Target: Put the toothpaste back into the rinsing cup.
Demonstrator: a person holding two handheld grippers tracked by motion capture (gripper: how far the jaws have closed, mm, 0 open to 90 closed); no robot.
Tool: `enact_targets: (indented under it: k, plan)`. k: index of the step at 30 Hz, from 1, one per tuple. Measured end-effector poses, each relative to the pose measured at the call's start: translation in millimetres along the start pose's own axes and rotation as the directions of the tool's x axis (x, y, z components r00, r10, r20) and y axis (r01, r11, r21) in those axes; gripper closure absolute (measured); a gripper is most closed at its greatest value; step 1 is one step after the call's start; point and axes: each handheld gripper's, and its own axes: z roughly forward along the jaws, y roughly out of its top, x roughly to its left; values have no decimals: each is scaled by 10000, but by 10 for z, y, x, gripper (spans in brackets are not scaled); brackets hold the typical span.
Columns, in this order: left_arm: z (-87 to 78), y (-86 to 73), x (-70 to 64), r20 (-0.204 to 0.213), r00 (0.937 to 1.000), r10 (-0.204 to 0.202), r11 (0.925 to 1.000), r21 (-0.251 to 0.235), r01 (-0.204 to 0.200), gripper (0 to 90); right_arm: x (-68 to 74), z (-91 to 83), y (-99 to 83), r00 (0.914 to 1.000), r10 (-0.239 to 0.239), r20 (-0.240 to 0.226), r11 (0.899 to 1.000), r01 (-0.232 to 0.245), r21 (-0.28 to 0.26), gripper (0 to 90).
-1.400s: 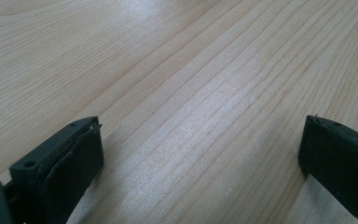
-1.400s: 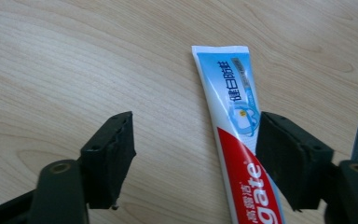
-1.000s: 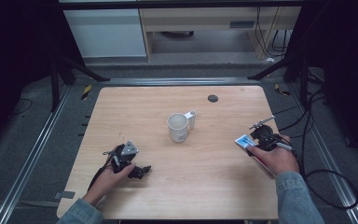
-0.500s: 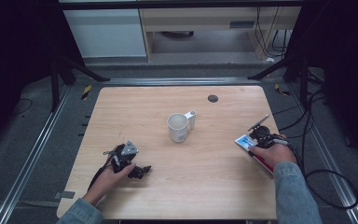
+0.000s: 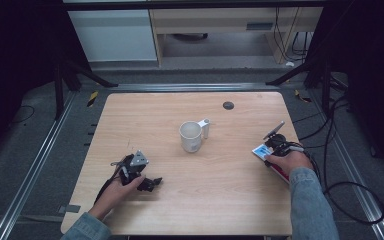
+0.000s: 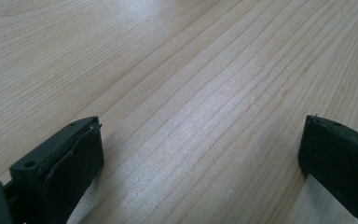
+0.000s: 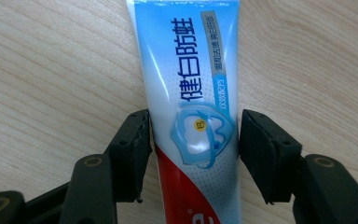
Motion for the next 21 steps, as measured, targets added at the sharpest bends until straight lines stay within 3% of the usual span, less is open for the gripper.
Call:
enact_targets:
  k: [6, 14, 21]
  plan:
    - [0, 0, 1, 6, 10000, 4, 10000, 0, -4, 0, -42, 19, -2, 9996, 39, -285, 10000, -37, 59, 449]
    - [0, 0, 1, 7, 10000, 6, 10000, 2, -6, 0, -35, 33, 9, 9997, -76, -223, 9999, 79, 146, 475]
    - [1, 0, 0, 8, 10000, 5, 10000, -1, -5, 0, -41, 27, 1, 9995, -146, -269, 9998, 149, 130, 555]
